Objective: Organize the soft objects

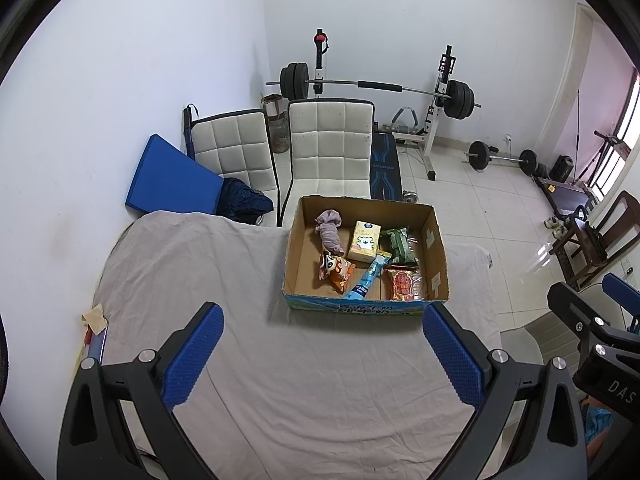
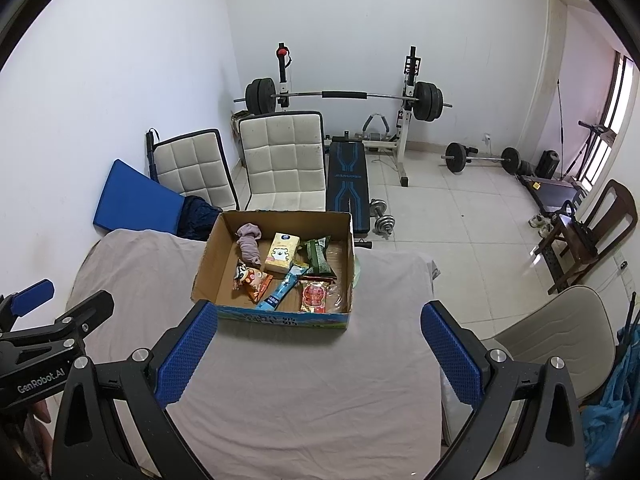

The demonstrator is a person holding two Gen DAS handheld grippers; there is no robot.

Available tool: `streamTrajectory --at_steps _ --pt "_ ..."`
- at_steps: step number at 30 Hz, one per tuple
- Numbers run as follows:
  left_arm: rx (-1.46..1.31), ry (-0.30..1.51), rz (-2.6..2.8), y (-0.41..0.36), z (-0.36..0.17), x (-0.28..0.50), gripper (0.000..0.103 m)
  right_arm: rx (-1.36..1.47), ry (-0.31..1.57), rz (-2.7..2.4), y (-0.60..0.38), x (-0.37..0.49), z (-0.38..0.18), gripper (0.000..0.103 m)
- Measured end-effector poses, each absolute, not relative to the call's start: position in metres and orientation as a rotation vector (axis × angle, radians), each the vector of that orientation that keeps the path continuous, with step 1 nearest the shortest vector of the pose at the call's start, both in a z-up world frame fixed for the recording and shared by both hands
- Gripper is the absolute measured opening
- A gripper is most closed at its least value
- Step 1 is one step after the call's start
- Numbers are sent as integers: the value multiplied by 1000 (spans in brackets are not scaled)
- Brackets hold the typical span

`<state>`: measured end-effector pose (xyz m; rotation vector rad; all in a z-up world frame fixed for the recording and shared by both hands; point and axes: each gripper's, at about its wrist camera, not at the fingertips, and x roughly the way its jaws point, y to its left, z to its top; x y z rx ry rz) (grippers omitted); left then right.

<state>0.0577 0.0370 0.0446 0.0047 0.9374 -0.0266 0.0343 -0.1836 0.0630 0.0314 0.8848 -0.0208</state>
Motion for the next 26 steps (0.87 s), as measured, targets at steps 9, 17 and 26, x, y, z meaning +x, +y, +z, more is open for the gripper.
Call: streamTrajectory --at_steps 9,17,26 --pt "6 940 -29 37 45 58 102 29 885 -19 -185 33 63 103" --pt "7 939 -27 37 46 58 102 34 889 -25 -190 28 64 103" --pt "1 934 -14 39 47 57 102 33 889 -22 -190 28 64 103"
